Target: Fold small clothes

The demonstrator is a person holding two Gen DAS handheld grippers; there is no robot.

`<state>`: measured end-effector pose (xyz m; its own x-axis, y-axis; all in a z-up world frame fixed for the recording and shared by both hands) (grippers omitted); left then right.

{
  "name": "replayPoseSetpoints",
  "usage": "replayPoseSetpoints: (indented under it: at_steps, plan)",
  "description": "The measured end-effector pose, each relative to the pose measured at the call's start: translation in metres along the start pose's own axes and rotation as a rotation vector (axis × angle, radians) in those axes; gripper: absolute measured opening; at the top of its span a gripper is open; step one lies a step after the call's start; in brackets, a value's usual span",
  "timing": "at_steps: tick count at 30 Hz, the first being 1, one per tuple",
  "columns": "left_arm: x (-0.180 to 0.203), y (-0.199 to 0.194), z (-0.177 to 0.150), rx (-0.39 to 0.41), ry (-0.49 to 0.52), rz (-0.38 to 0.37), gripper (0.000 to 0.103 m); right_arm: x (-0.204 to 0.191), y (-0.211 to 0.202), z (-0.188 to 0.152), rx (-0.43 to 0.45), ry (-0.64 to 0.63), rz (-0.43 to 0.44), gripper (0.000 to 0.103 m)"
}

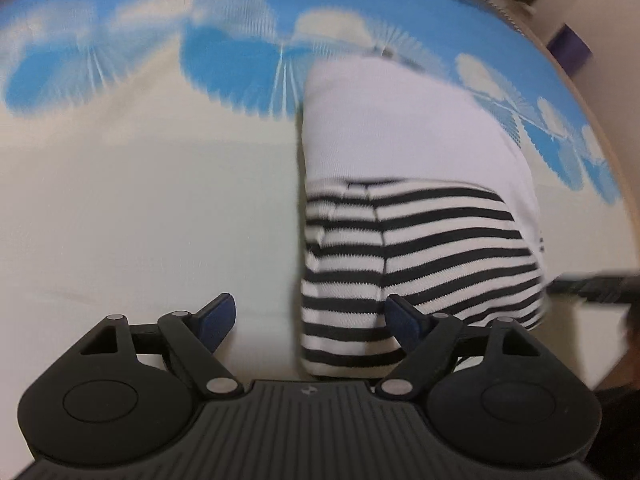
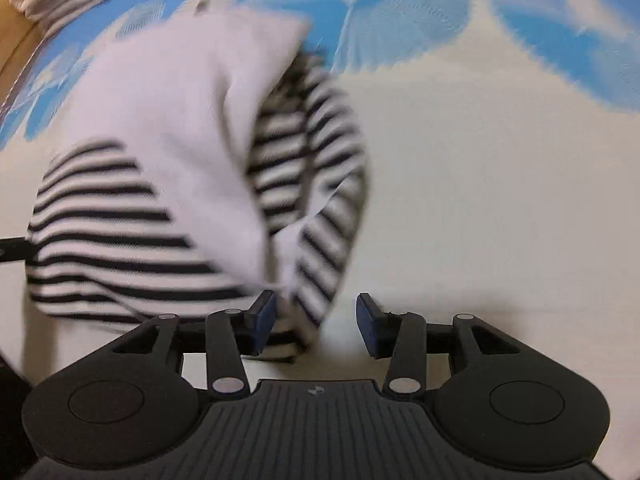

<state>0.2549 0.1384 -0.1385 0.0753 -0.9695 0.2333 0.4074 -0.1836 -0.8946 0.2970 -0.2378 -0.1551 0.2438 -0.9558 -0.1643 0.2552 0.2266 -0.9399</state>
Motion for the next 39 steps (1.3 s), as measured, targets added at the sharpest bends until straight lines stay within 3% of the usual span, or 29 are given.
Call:
replayPoseSetpoints:
  at_steps: [5,7,9,11,13,18,21,22,24,27,31,39]
  plan:
    - [0.010,-0.072,-0.007,0.220,0.007,0.056,0.090,-0.002,-0.091,0.006,0.293,-0.009,-0.098,0.051]
    - [0.022,-0.104,-0.021,0.319,0.025,0.078,0.100,-0.007,-0.123,-0.005,0.397,0.015,-0.106,0.065]
    - [0.040,-0.128,-0.035,0.391,0.038,0.069,0.102,-0.016,-0.149,-0.024,0.484,0.015,-0.106,0.069]
    - [0.057,-0.143,-0.055,0.417,0.038,0.063,0.102,-0.032,-0.175,-0.047,0.553,0.004,-0.109,0.071]
    - [0.069,-0.154,-0.077,0.425,0.024,0.053,0.102,-0.046,-0.188,-0.076,0.595,0.000,-0.111,0.079]
    - [0.097,-0.152,-0.131,0.456,-0.043,0.036,0.102,-0.074,-0.180,-0.127,0.617,0.005,-0.115,0.080]
    - [0.105,-0.130,-0.154,0.420,-0.030,0.092,0.102,-0.084,-0.161,-0.139,0.553,0.003,-0.120,0.080]
    - [0.110,-0.123,-0.155,0.380,-0.015,0.094,0.102,-0.088,-0.162,-0.137,0.568,-0.004,-0.105,0.080]
    - [0.114,-0.120,-0.150,0.381,-0.021,0.073,0.102,-0.096,-0.162,-0.133,0.588,-0.050,-0.134,0.080]
    - [0.115,-0.112,-0.146,0.386,0.023,0.142,0.102,-0.099,-0.153,-0.125,0.586,-0.091,-0.184,0.080]
    - [0.108,-0.103,-0.145,0.349,-0.023,0.133,0.102,-0.105,-0.147,-0.123,0.571,-0.100,-0.180,0.080]
    - [0.107,-0.099,-0.142,0.348,-0.019,0.138,0.102,-0.117,-0.136,-0.122,0.546,-0.102,-0.155,0.082]
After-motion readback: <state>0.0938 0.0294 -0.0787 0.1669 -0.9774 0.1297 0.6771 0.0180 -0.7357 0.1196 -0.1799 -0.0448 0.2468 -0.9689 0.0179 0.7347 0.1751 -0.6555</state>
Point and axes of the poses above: each gripper's, at about its wrist camera, not at the fingertips, and y roughly the way its jaws point, x to its right, z to its top, the point moved 7 cm from there along y, roughly the way its jaws point, and after that the axes turned 6 degrees about -y, right-handed, at the moved point
